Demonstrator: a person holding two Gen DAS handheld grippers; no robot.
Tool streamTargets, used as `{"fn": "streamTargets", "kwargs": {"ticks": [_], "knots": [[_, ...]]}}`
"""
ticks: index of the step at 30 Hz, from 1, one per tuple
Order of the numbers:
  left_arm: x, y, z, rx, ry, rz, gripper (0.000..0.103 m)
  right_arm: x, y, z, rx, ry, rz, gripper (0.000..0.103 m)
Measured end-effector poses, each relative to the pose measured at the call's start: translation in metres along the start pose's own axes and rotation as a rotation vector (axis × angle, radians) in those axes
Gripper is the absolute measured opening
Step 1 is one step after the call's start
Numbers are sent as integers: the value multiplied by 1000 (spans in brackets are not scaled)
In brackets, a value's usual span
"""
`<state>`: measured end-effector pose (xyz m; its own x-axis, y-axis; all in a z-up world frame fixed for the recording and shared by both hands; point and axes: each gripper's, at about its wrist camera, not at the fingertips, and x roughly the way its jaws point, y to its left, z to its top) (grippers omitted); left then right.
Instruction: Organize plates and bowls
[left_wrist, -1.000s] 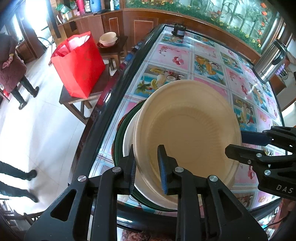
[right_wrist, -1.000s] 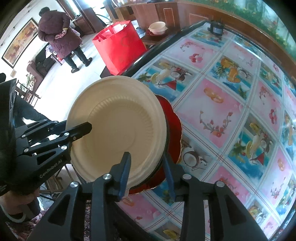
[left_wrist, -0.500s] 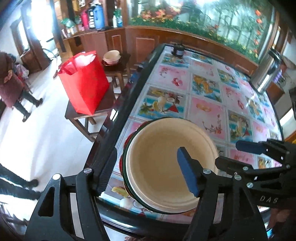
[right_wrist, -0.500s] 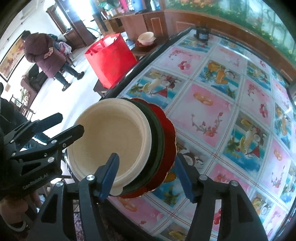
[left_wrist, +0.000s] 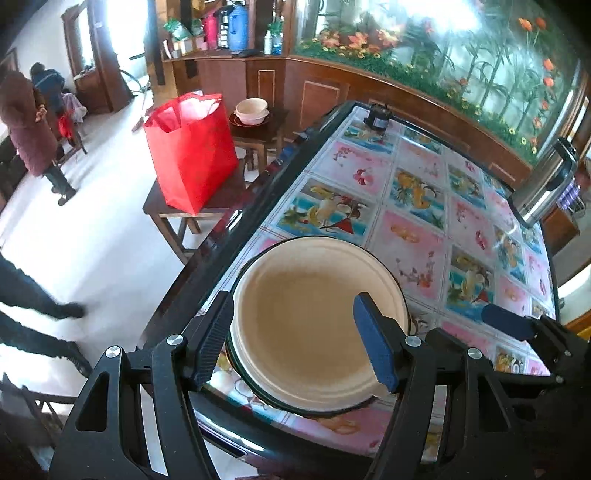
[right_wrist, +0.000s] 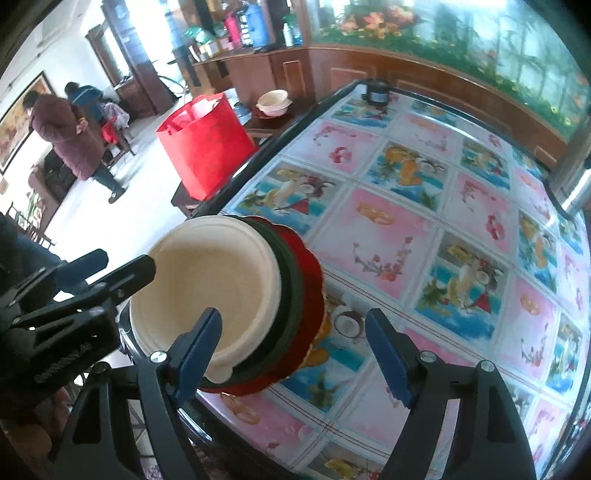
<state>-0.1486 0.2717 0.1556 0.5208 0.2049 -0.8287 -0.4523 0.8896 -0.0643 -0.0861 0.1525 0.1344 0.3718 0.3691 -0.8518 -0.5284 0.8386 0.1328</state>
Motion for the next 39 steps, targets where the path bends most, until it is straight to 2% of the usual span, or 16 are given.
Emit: {"fn": "streamTargets", "kwargs": {"ticks": [4,7,12,16,21,39], "knots": [[-5,-6,-7,18,-6,42,68,-2,3,-8,-31,-7,-17,80],[-7,-5,-12,2,-6,46,68,-1,3,-15,-28,5,2,80],[-6,-4,-17,22,6,104,68,2,5,-20,-36,14,7,80],[-3,2,-19,0,26,77,68,1,9,-20,-50,7,7,80],[-7,2,-21,30,9,108,68,5,13,-20,-58,18,17,80],[-7,12,-24,31,15,81,68,8,18,-19,-97,26,14,80]]}}
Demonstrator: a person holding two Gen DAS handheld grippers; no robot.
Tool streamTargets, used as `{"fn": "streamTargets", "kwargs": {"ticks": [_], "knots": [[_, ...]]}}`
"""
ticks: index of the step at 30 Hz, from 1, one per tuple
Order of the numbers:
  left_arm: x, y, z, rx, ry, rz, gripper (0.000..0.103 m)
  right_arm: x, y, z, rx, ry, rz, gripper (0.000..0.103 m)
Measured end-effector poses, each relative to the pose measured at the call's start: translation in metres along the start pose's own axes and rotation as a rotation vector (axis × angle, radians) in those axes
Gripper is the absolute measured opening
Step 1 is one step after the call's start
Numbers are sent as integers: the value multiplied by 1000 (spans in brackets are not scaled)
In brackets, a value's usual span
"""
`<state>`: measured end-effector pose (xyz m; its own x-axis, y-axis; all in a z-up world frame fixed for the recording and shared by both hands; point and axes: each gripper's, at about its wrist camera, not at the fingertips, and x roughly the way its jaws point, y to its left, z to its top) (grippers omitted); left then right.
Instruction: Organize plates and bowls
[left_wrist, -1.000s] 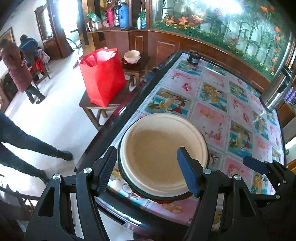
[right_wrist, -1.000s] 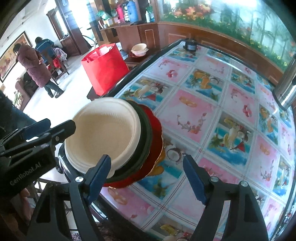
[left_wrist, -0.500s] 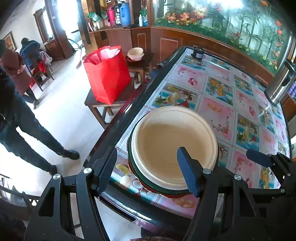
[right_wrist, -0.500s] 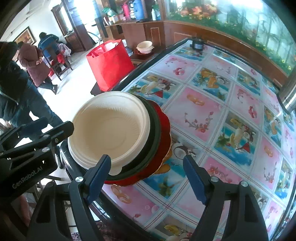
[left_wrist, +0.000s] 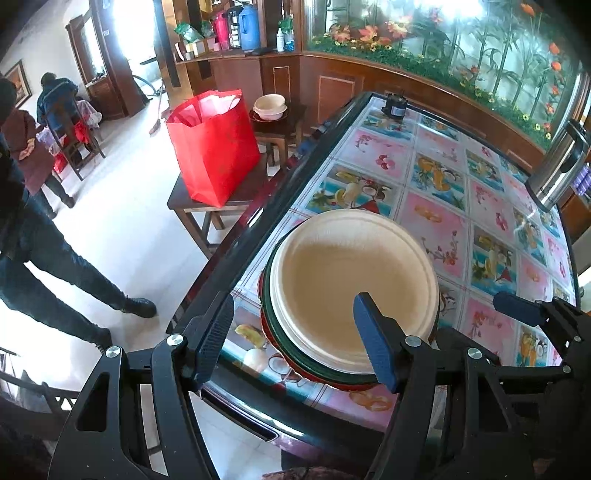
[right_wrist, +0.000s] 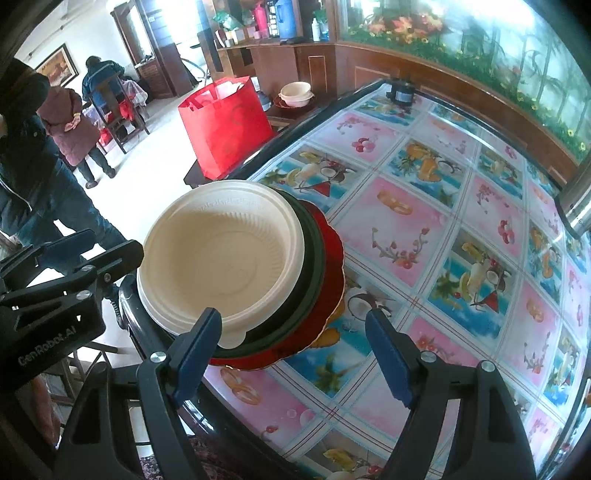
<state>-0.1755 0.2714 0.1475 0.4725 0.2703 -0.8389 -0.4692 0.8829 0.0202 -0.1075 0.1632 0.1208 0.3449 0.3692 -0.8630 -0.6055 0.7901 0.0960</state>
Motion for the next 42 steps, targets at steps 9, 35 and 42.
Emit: {"fn": "streamTargets", "kwargs": {"ticks": [9,35,42], "knots": [[-4,-11,0,56,-20,-11,68,2,4,0,-18,-2,4,80],[1,-24,1,95,-25,-73,68,6,0,2,-19,10,-6,80],[6,-25,-2,93,-7,-75,68,14,3,-1,-24,33,-1,80]]}}
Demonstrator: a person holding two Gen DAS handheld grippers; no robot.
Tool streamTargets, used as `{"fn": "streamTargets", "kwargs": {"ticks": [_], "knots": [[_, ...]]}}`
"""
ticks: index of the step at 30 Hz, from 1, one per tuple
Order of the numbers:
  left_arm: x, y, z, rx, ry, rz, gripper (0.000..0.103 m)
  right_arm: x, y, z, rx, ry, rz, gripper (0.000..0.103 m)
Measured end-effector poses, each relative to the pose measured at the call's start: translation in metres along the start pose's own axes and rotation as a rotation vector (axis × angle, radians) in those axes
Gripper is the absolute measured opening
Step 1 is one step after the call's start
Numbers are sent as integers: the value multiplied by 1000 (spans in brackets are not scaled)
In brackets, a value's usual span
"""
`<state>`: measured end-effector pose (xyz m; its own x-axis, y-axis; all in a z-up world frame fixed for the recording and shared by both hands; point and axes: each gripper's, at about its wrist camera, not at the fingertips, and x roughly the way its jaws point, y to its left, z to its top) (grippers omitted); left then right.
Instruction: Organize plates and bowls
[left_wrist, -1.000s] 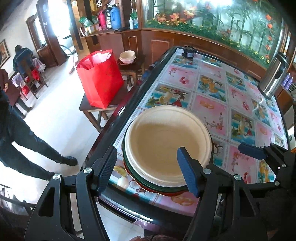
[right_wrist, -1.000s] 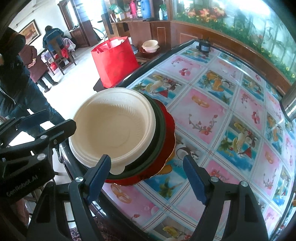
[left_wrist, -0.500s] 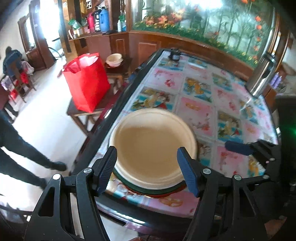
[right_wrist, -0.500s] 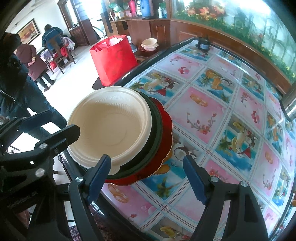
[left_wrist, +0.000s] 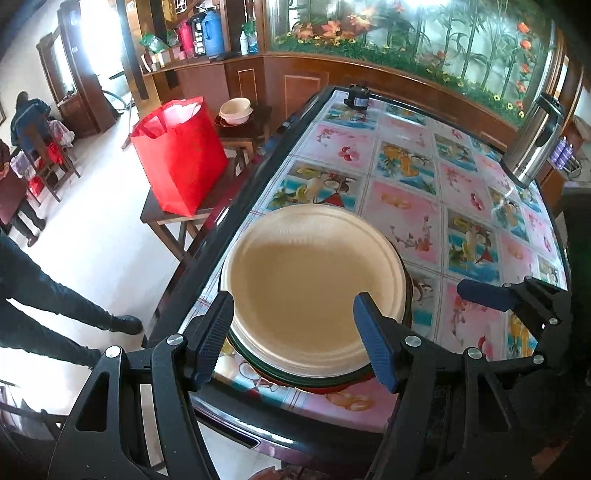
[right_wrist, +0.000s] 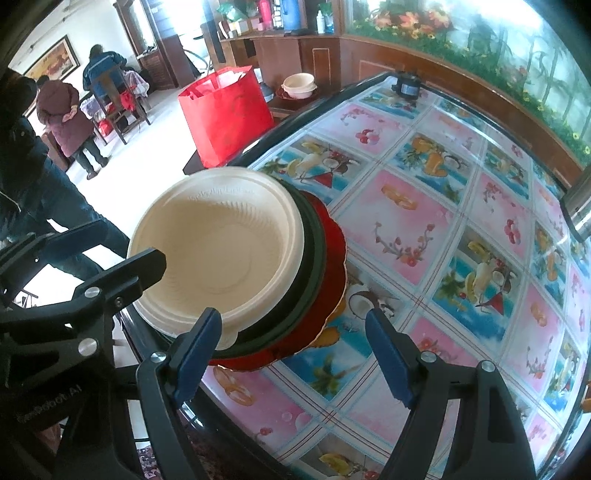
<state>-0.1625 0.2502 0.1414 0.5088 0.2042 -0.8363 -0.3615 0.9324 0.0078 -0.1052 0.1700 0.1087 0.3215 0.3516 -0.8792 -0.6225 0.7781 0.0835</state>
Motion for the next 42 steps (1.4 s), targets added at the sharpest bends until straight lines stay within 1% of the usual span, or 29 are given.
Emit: {"fn": "streamTargets", "kwargs": {"ticks": [3,8,14,42], "knots": [[0,2,1,-7,-6,14,68,2,0,-1,-1,9,-1,80],[0,7,1,-26,-2,5,68,3,-2,-1,3,9,2,80],[3,12,1,-41,5,26,68,4,-2,-1,2,14,7,80],[3,17,-2,-60,22,17,68,10,7,0,-17,25,31,82]]}}
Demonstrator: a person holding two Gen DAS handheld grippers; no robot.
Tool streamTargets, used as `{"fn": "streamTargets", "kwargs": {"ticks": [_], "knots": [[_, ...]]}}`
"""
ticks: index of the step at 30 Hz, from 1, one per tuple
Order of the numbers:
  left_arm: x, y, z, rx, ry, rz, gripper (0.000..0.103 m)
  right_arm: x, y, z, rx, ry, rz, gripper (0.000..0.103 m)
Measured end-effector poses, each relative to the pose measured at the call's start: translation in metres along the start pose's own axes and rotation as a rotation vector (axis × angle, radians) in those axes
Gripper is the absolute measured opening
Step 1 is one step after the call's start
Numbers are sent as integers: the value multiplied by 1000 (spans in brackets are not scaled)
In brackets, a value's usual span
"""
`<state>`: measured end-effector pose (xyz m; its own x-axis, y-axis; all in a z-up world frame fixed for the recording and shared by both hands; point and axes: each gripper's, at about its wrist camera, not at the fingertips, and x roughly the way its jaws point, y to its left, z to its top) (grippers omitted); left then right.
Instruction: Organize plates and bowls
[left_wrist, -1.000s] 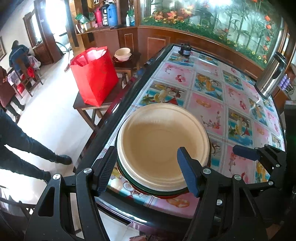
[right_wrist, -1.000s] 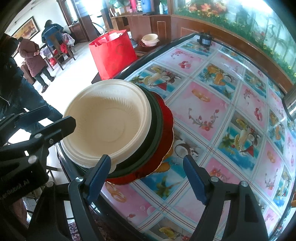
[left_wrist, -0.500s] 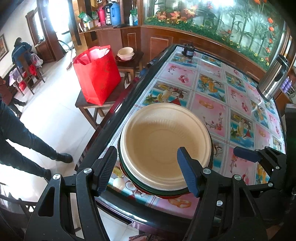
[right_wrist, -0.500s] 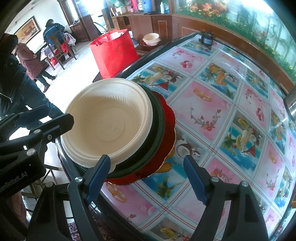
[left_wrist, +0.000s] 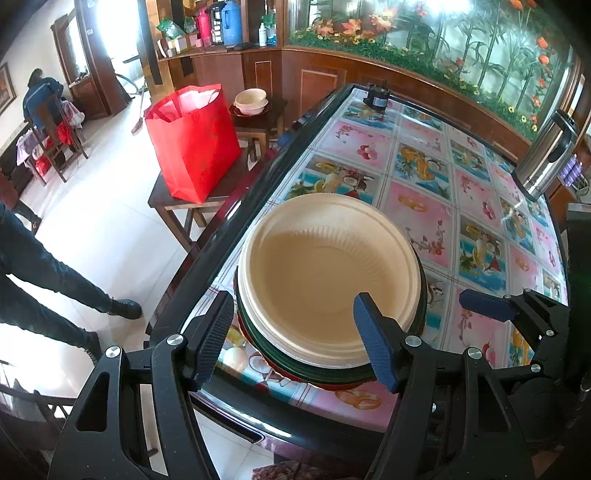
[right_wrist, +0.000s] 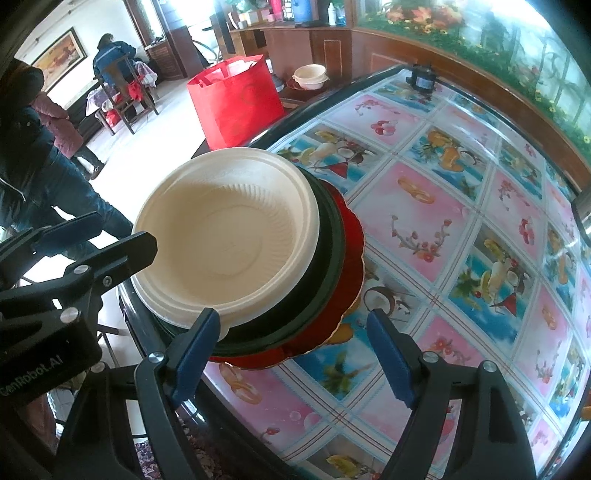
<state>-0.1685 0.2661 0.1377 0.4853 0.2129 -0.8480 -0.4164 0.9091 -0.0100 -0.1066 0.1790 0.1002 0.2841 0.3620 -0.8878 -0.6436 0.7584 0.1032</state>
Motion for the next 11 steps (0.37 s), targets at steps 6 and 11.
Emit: {"fn": "streamTargets", "kwargs": {"ticks": [6,11], "knots": [[-2,-4,-2,16,-17,17,68,1,0,0,3,0,5,82],[-3,-5,-1,14,-11,4,68,0,-1,0,6,1,-1,82]]}}
